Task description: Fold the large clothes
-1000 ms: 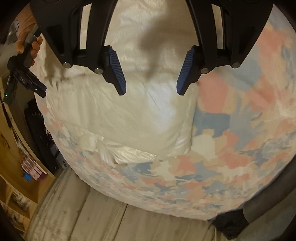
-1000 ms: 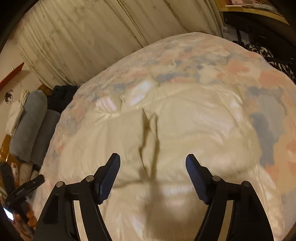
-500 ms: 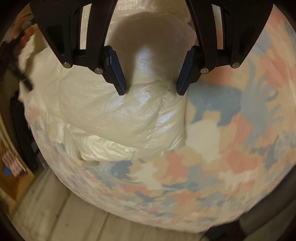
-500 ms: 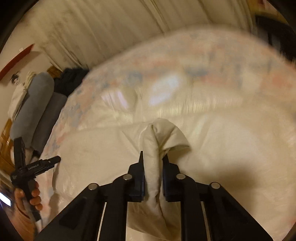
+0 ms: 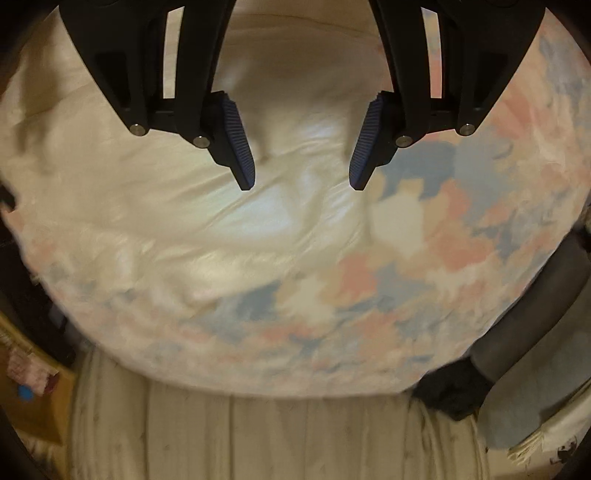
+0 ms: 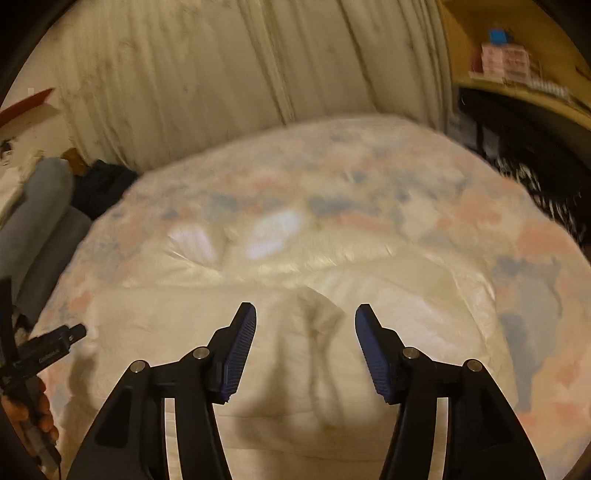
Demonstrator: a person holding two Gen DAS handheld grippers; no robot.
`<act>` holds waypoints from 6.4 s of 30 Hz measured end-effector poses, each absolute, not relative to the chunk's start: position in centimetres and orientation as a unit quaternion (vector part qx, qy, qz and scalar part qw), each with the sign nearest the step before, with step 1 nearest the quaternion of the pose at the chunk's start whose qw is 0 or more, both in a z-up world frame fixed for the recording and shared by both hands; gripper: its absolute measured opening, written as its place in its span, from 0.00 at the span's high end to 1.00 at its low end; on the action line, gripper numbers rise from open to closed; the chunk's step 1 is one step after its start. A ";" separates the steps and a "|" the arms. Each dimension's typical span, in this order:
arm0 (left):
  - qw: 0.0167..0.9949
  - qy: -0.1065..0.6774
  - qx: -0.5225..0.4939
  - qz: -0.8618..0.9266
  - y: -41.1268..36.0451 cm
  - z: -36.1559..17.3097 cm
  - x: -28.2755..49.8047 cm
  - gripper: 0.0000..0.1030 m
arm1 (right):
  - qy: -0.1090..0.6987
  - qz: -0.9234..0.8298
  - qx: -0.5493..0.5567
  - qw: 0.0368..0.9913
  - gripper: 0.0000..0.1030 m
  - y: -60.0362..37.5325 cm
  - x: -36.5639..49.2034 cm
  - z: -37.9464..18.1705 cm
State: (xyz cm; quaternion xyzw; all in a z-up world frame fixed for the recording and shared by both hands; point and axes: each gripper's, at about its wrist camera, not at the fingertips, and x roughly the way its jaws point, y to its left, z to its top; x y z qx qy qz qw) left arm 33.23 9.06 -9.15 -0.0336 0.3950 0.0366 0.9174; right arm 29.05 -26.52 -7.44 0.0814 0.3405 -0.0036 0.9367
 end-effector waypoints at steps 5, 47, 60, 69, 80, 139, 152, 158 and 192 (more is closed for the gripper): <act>0.905 0.418 -0.068 -0.035 4.3 -9.2 34.7 0.51 | 0.357 0.069 0.072 0.929 0.45 -21.2 31.1 -7.9; 0.887 0.453 -0.090 -0.012 7.5 -12.7 29.8 0.43 | 0.387 0.034 0.076 0.918 0.49 -23.7 26.8 -9.8; 0.896 0.440 -0.061 -0.030 8.3 -8.5 18.9 0.43 | 0.384 0.071 0.115 0.913 0.43 -23.7 17.0 -6.8; 0.910 0.412 -0.048 -0.016 9.7 -3.3 11.3 0.43 | 0.356 0.099 0.110 0.923 0.37 -23.5 8.5 -1.8; 0.913 0.401 -0.065 0.027 12.5 -0.6 4.0 0.43 | 0.311 0.097 0.093 0.941 0.30 -24.6 -1.5 4.1; 0.856 0.477 -0.191 -0.060 18.2 -15.4 -1.1 0.34 | 0.425 -0.015 0.223 0.877 0.49 -44.2 -16.0 -13.6; 0.866 0.432 -0.251 0.004 16.0 -10.8 -3.6 0.86 | 0.374 -0.004 0.211 0.903 0.83 -41.6 -15.6 -8.1; 0.857 0.429 -0.285 -0.006 17.2 -7.4 -6.3 0.87 | 0.333 0.014 0.211 0.919 0.83 -40.9 -17.2 -3.3; 0.822 0.425 -0.379 0.001 20.9 -6.7 29.3 0.64 | 0.358 -0.001 0.259 0.897 0.60 -43.5 28.2 -0.4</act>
